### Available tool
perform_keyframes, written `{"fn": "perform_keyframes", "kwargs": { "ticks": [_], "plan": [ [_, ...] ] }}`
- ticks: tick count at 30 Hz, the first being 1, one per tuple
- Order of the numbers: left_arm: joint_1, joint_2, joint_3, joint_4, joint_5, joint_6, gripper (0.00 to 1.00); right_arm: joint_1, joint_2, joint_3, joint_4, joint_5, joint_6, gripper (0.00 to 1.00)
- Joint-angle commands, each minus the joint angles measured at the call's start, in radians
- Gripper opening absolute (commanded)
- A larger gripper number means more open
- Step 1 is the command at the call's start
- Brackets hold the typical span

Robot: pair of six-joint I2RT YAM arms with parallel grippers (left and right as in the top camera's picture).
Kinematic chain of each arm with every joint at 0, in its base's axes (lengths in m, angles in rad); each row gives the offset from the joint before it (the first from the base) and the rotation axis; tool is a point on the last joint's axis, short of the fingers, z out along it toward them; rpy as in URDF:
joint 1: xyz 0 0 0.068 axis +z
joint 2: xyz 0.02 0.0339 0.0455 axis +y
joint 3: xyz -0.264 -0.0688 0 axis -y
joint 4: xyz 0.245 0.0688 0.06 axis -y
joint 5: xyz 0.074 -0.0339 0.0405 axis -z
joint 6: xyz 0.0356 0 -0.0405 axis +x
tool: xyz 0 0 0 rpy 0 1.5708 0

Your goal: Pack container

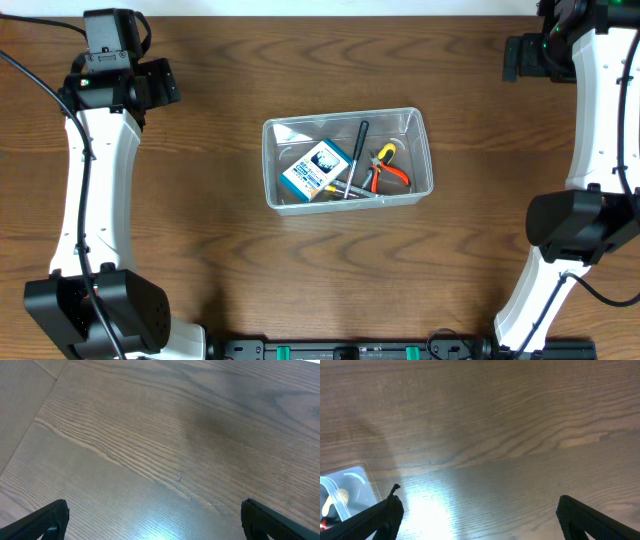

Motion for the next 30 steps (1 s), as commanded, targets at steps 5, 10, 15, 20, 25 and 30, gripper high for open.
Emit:
{"fn": "perform_keyframes", "kwargs": {
  "ticks": [5, 10, 15, 20, 25, 30],
  "plan": [
    [0.002, -0.010, 0.008, -0.003, -0.008, -0.009, 0.98, 0.016, -0.080, 0.012, 0.000, 0.007, 0.013, 0.99],
    [0.002, -0.010, 0.008, -0.003, -0.008, -0.009, 0.98, 0.055, -0.222, 0.012, 0.000, 0.006, 0.013, 0.99],
    [0.002, -0.010, 0.008, -0.003, -0.008, -0.009, 0.98, 0.102, -0.375, 0.012, 0.000, 0.007, 0.013, 0.99],
    [0.002, -0.010, 0.008, -0.003, -0.008, -0.009, 0.98, 0.161, -0.528, 0.012, 0.000, 0.006, 0.013, 0.99],
    [0.002, -0.010, 0.008, -0.003, -0.008, -0.009, 0.98, 0.224, -0.671, 0.012, -0.003, 0.008, 0.011, 0.99],
    [0.002, -0.010, 0.008, -0.003, -0.008, -0.009, 0.98, 0.240, -0.811, -0.050, 0.028, 0.011, 0.008, 0.99]
  ]
}}
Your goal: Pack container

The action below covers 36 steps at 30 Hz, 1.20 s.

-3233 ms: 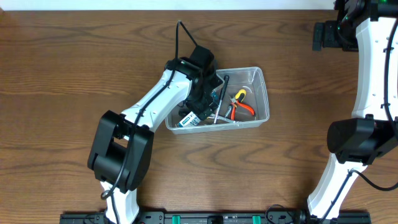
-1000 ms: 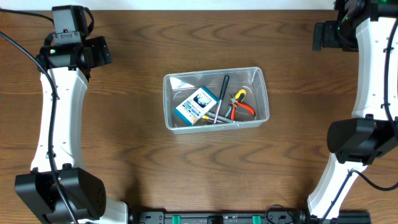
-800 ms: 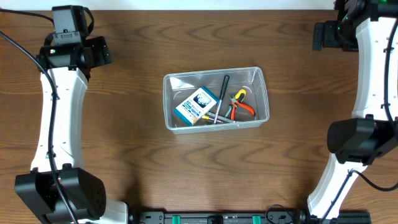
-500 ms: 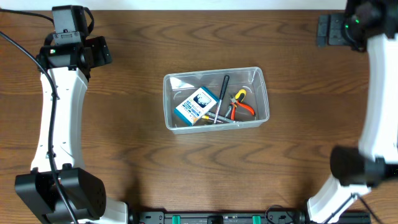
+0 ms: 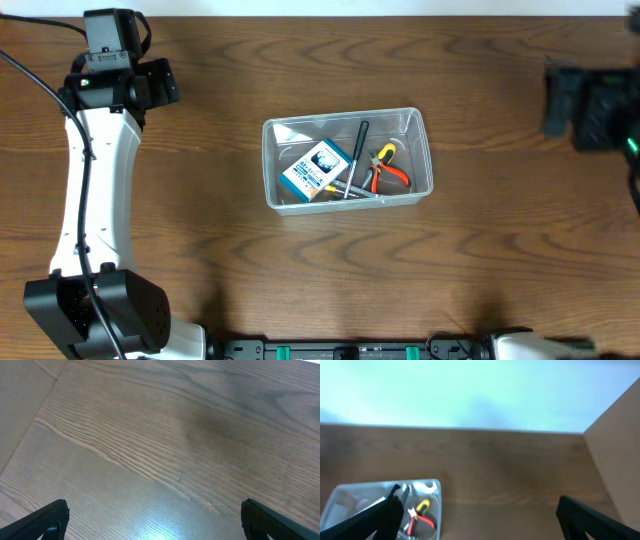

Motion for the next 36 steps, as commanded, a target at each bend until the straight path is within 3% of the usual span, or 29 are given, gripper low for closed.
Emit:
{"fn": "perform_keyframes", "kwargs": {
  "ticks": [1, 5, 11, 17, 26, 36],
  "plan": [
    [0.002, -0.010, 0.008, -0.003, -0.008, -0.009, 0.98, 0.012, -0.096, -0.082, 0.028, 0.020, 0.008, 0.99],
    [0.002, -0.010, 0.008, -0.003, -0.008, -0.009, 0.98, 0.012, -0.243, -0.323, 0.212, 0.035, 0.002, 0.99],
    [0.002, -0.010, 0.008, -0.003, -0.008, -0.009, 0.98, 0.012, -0.510, -0.869, 0.707, 0.024, 0.002, 0.99],
    [0.002, -0.010, 0.008, -0.003, -0.008, -0.009, 0.98, 0.012, -0.724, -1.325, 1.070, -0.015, 0.002, 0.99],
    [0.002, -0.010, 0.008, -0.003, -0.008, -0.009, 0.98, -0.012, -1.034, -1.902, 1.428, -0.044, 0.008, 0.99],
    [0.002, -0.010, 0.008, -0.003, -0.008, -0.009, 0.98, -0.090, -1.235, -2.216, 1.602, -0.076, 0.011, 0.99]
  ]
}}
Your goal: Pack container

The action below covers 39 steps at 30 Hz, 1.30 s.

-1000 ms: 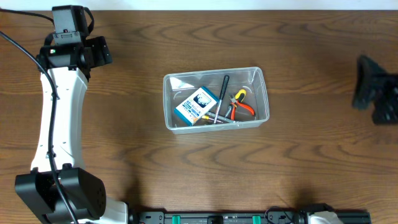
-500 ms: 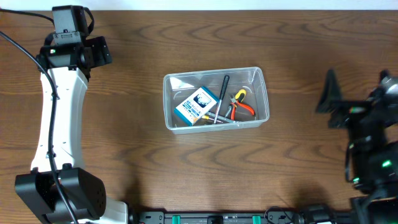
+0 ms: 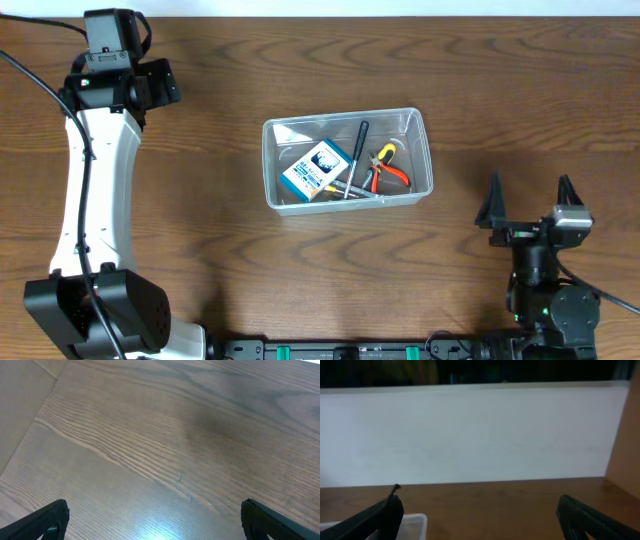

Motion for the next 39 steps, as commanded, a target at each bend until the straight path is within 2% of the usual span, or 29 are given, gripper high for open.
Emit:
{"fn": "perform_keyframes", "kwargs": {
  "ticks": [1, 15, 32, 39],
  "plan": [
    [0.002, -0.010, 0.008, -0.003, -0.008, -0.009, 0.98, -0.017, -0.026, -0.056, 0.008, -0.016, 0.011, 0.99],
    [0.002, -0.010, 0.008, -0.003, -0.008, -0.009, 0.98, -0.027, -0.038, -0.156, 0.006, -0.027, 0.016, 0.99],
    [0.002, -0.010, 0.008, -0.003, -0.008, -0.009, 0.98, -0.037, -0.177, -0.218, -0.042, -0.069, 0.005, 0.99],
    [0.002, -0.010, 0.008, -0.003, -0.008, -0.009, 0.98, -0.037, -0.176, -0.218, -0.053, -0.055, 0.002, 0.99]
  ]
}}
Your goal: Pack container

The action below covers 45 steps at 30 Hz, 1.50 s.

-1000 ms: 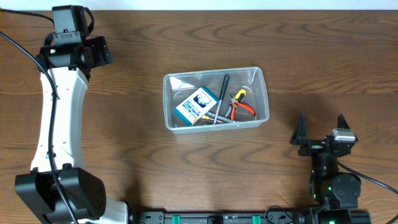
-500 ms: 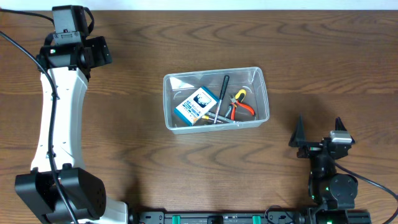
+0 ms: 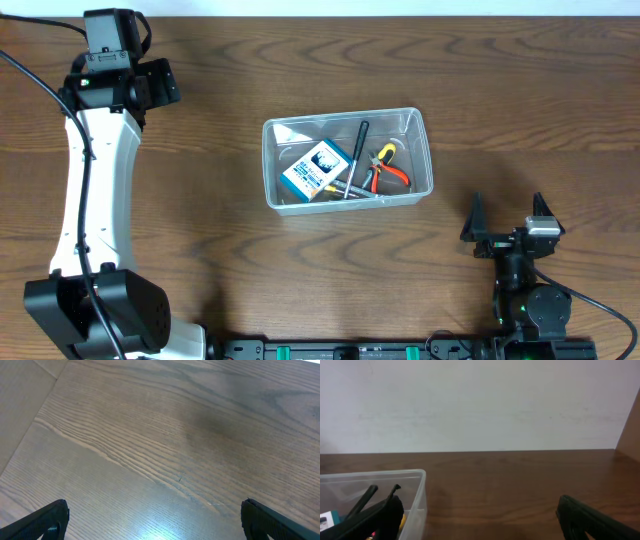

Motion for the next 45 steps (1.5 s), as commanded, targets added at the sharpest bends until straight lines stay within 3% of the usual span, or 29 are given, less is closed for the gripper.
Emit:
{"fn": "perform_keyframes", "kwargs": {
  "ticks": [1, 23, 45],
  "plan": [
    [0.002, -0.010, 0.008, -0.003, -0.008, -0.009, 0.98, -0.009, -0.011, -0.005, -0.015, 0.008, 0.002, 0.99],
    [0.002, -0.010, 0.008, -0.003, -0.008, -0.009, 0.98, -0.009, -0.011, -0.005, -0.127, 0.014, 0.002, 0.99],
    [0.002, -0.010, 0.008, -0.003, -0.008, -0.009, 0.98, -0.009, -0.010, -0.004, -0.123, 0.014, 0.002, 0.99]
  ]
}}
